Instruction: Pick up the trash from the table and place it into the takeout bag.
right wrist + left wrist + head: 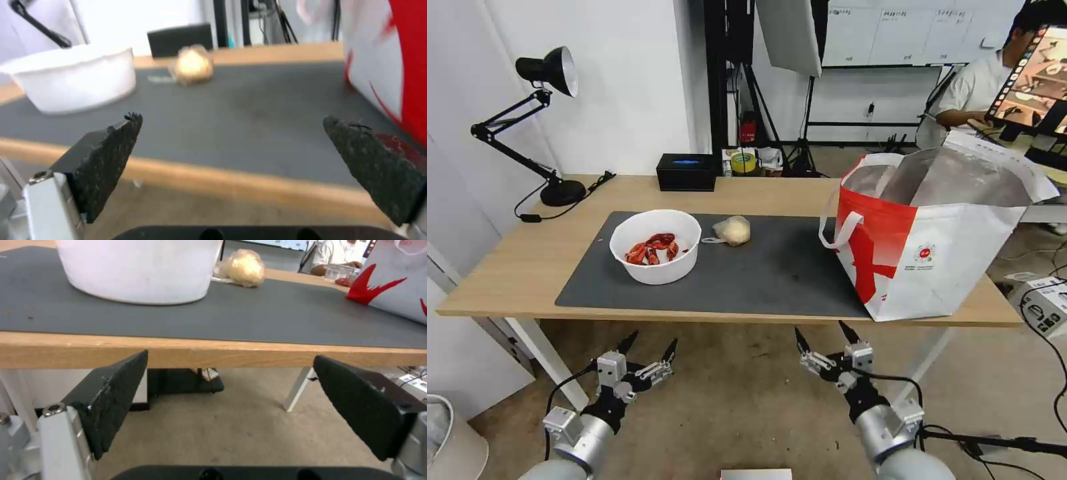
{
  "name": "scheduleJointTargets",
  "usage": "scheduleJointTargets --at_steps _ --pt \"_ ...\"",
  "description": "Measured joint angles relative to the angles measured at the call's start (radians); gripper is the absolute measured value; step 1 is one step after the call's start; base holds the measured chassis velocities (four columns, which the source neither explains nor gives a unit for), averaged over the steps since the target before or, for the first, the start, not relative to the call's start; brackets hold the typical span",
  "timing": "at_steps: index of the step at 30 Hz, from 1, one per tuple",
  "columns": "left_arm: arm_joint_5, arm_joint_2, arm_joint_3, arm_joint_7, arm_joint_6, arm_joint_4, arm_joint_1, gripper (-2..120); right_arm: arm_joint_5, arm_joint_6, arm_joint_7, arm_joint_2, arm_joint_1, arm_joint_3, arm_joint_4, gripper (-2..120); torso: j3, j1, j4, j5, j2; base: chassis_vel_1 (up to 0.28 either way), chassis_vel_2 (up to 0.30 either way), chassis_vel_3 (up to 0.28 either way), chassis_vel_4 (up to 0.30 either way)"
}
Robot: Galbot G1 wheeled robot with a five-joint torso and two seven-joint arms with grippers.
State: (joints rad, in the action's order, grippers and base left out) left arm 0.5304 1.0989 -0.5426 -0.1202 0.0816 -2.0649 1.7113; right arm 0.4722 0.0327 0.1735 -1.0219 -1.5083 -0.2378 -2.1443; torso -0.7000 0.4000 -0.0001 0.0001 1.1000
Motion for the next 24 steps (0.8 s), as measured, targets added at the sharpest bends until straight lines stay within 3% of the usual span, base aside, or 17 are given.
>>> scheduleJointTargets --at_steps 6,13,20,24 --pt "0.0 -0.001 0.002 0.002 0.0 -0.001 -0.001 100 0.147 -0.052 -0.069 0.081 0.177 0.018 0.006 100 0.0 0.0 0.0002 -0.0003 0.0 0.0 0.0 0.0 0.0" --pt "0.0 0.001 0.0 0.004 0.0 0.0 0.0 100 0.212 -0.105 -0.092 0.113 0.389 0.094 0.089 100 0.0 0.0 0.0001 -0.0001 0.0 0.0 0.0 0.0 0.0" --pt "0.0 0.007 -0.006 0.004 -0.001 0.009 0.002 100 0.253 -0.148 -0.065 0.074 0.63 0.251 0.243 100 0.0 0.0 0.0001 0.0 0.0 0.0 0.0 0.0 0.0" --pt "0.0 0.019 -0.01 0.005 -0.001 0.015 0.001 100 0.256 -0.167 -0.02 -0.003 0.77 0.367 0.381 100 0.0 0.0 0.0001 0.0 0.0 0.0 0.0 0.0 0.0"
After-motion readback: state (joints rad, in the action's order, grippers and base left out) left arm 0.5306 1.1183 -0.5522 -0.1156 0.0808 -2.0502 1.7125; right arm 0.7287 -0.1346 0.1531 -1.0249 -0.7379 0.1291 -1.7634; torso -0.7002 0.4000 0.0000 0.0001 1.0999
